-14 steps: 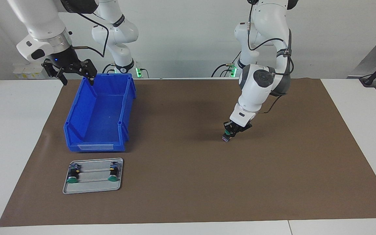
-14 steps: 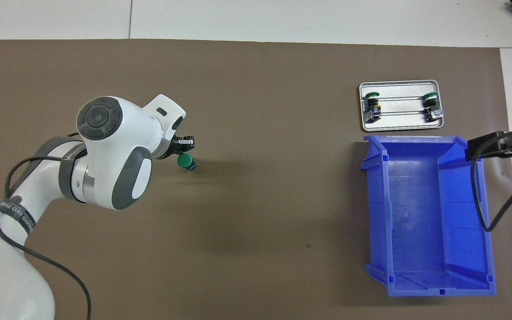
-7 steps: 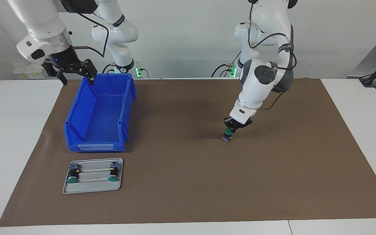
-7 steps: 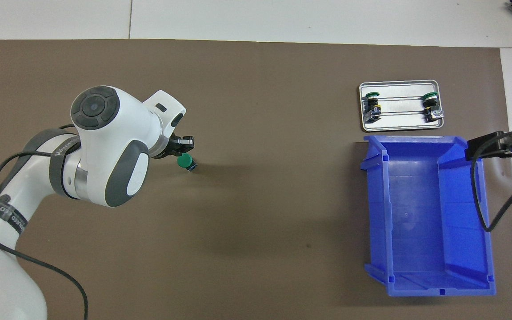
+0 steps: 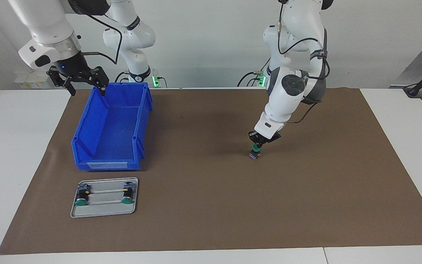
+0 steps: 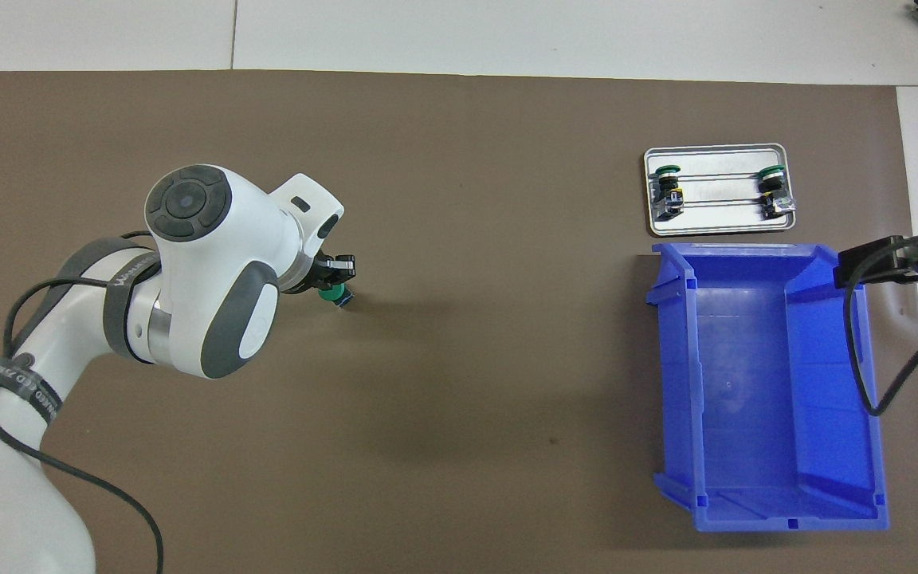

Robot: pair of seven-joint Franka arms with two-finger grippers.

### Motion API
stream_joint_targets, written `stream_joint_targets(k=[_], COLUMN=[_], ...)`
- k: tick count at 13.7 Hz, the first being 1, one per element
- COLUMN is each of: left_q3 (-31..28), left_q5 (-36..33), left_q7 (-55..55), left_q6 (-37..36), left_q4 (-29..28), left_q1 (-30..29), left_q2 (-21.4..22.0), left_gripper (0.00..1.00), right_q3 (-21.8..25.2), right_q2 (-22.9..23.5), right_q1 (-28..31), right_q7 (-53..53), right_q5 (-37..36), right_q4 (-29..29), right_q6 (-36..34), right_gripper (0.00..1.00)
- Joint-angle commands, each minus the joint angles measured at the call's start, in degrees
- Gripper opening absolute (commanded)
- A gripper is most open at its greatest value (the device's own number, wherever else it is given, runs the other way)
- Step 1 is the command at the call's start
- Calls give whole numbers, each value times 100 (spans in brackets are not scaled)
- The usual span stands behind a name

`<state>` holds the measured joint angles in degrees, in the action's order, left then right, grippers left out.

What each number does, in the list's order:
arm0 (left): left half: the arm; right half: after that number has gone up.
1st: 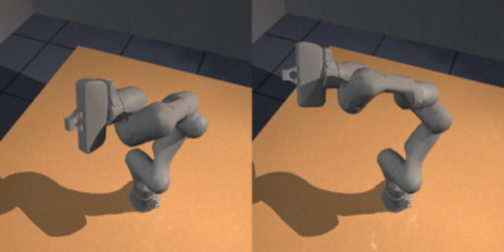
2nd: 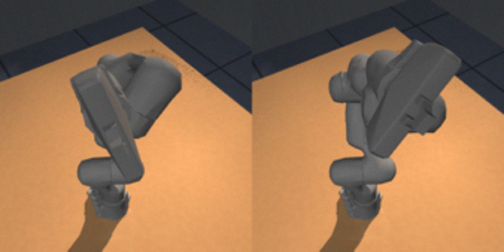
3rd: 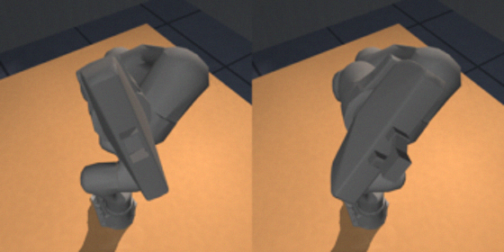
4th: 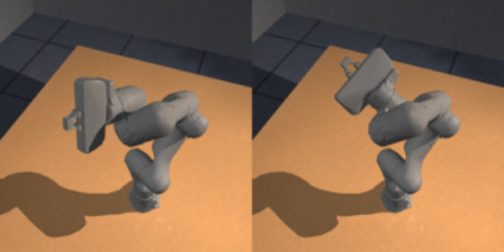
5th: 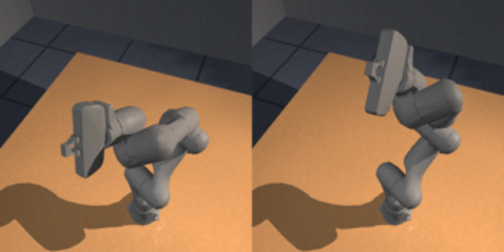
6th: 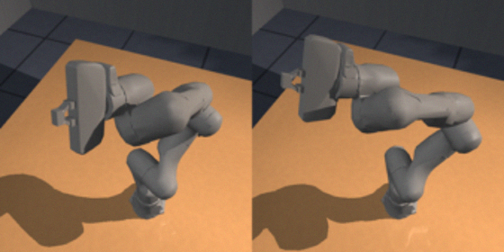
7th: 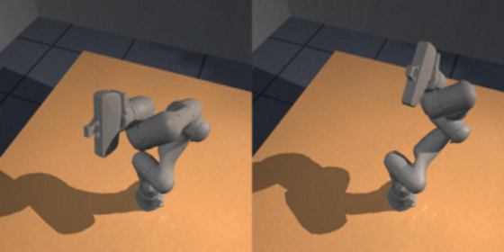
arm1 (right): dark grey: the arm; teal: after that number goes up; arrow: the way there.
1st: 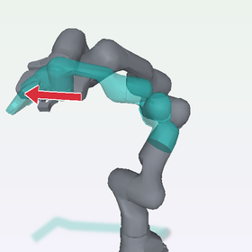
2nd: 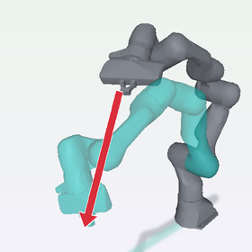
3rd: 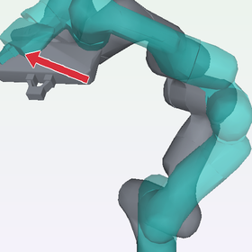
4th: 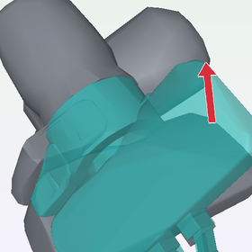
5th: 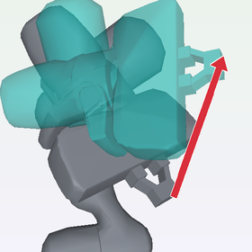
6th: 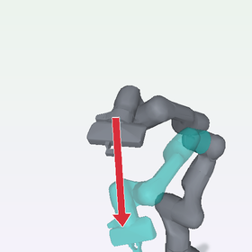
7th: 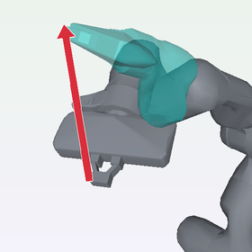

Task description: Place and press button with both arms

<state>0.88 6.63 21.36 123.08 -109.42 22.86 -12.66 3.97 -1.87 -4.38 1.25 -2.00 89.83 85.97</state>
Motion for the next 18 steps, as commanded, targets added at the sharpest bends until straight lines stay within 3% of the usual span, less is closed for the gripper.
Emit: stream_joint_targets(k=[1, 10, 15, 16, 18], left_q3=[-79, -97, -97, -97, -97], left_q5=[-127, -127, -118, -118, -118], left_q7=[61, 61, 61, 61, 61], left_q6=[304, 1262, 1044, 817, 246], left_q4=[-351, -1011, -836, -714, -345], left_q1=[105, 175, 157, 140, 96], left_q2=[176, 133, 132, 150, 176], left_gripper=[0, 0, 0, 1, 18], right_q3=[-36, -36, -36, -36, -36], right_q2=[-138, -138, -138, -138, -138], right_q1=[25, 25, 25, 25, 25], right_q7=[25, 25, 25, 25, 25], right_q5=[-20, -20, -20, -20, -20], right_q4=[157, 157, 157, 157, 157], right_q6=[70, 70, 70, 70, 70], right_gripper=[100, 100, 100, 100, 100])
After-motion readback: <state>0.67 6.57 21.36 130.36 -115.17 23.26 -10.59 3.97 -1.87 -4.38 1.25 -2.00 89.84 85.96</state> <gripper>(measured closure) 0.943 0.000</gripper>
